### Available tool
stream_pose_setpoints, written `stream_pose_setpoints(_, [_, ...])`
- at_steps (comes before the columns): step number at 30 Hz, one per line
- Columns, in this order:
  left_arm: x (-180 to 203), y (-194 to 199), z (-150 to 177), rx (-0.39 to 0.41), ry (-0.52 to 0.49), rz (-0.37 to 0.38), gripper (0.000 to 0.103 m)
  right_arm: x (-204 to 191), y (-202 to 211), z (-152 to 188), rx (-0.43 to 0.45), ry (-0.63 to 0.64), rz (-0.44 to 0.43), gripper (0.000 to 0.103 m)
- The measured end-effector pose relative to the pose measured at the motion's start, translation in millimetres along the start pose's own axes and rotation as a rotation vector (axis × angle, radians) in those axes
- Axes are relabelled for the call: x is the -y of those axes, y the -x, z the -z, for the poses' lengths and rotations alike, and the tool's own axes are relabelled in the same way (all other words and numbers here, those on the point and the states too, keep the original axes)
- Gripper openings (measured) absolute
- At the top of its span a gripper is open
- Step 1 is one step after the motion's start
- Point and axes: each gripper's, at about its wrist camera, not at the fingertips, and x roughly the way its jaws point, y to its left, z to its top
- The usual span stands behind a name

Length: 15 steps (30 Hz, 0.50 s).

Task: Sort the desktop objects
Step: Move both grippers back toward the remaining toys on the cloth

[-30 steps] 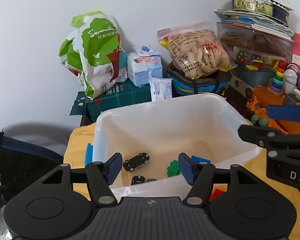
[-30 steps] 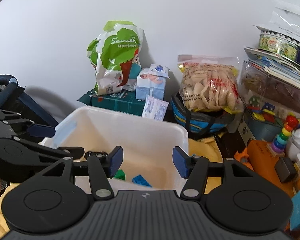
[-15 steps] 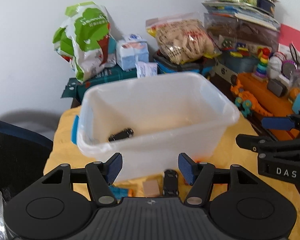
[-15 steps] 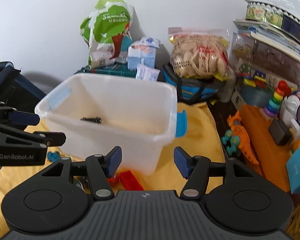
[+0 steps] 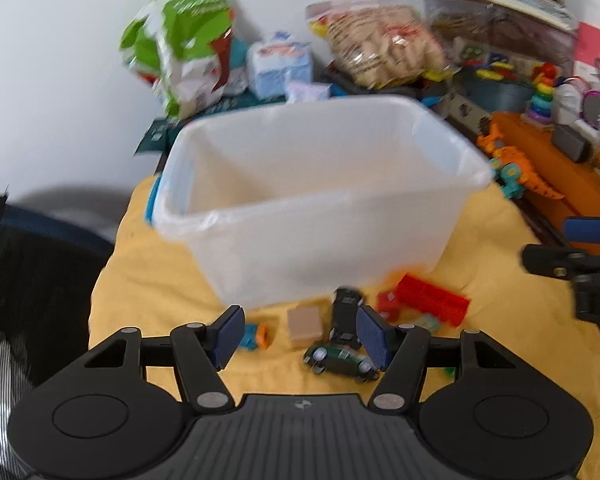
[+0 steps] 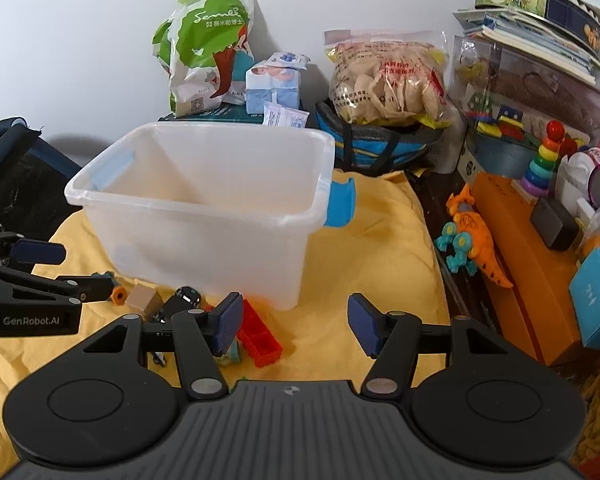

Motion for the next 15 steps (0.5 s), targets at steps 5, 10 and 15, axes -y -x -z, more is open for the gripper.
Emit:
stream_pose_setpoints(5, [-7,-10,12,-0.055,0.043,-0.014,0.066,7,-6,16,-0.044,-0.007,-0.045,0.062])
stream_pose_setpoints(10, [-19,-18,40,-0.090,0.093,-0.016,0.066,7,-18,37,-0.122,0.035,-0.121,0.061])
stream_pose_setpoints(15, [-17,-29,45,-0.168,0.125,0.023,0.066,-2,-41,57,-0.197,0.057,-0.174,0.060])
